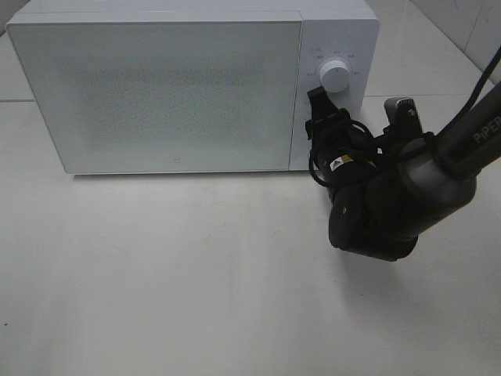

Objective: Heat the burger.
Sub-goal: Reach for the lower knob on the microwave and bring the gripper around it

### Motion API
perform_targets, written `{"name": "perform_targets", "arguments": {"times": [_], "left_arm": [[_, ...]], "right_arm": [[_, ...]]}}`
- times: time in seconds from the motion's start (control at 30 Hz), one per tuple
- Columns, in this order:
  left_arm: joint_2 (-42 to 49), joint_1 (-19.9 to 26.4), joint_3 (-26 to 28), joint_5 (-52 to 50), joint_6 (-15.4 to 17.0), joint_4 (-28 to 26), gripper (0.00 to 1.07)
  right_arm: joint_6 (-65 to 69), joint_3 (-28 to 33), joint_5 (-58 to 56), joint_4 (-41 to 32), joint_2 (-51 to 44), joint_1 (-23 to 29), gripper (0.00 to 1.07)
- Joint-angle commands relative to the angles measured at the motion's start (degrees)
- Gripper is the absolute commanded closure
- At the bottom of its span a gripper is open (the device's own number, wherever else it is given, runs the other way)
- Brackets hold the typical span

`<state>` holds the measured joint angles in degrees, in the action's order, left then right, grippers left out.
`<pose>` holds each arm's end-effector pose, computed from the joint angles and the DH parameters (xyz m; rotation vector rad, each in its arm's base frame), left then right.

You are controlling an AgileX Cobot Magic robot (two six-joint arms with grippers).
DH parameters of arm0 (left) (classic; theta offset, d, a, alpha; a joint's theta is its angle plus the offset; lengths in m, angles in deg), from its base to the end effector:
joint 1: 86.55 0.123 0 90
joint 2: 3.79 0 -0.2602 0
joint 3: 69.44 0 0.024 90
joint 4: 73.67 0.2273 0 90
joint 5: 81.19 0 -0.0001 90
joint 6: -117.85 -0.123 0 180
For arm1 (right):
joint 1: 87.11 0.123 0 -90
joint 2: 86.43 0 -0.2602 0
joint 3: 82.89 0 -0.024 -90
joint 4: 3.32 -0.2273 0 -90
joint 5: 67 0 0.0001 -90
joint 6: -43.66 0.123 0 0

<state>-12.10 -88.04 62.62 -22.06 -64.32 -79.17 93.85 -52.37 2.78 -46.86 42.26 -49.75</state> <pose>0.0287 -0.0109 0.2544 0.0671 2.0106 -0.1067 0.3336 0.1547 0.1120 0.9535 1.4279 0.8067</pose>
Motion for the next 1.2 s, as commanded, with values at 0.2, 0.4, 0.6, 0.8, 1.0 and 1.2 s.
{"name": "perform_targets", "arguments": {"times": [0.2,0.4,0.6,0.8,1.0,1.2], "left_arm": [[1.4,0.3,-0.1,-0.3,0.1,-0.3,0.07],[1.4,0.3,-0.1,-0.3,0.1,-0.3,0.07],[1.4,0.3,-0.1,-0.3,0.1,-0.3,0.07],[1.4,0.3,-0.1,-0.3,0.1,-0.3,0.07],[1.4,0.3,-0.1,-0.3,0.1,-0.3,0.07],[1.4,0.3,-0.1,-0.3,0.1,-0.3,0.07]], "right_arm": [[18.6,-1.2,8.5,0.9,-0.1,-0.3,1.02],[28.8,-1.2,8.4,-2.2,-0.1,-0.3,1.02],[34.7,-1.5,8.4,-2.1,-0.1,-0.3,1.02],[36.7,-1.5,8.4,-1.8,-0.1,-0.3,1.02],[35.2,-1.5,8.4,-1.7,-0.1,-0.3,1.00],[34.2,-1.4,8.3,-1.1,-0.1,-0.3,0.97]]}}
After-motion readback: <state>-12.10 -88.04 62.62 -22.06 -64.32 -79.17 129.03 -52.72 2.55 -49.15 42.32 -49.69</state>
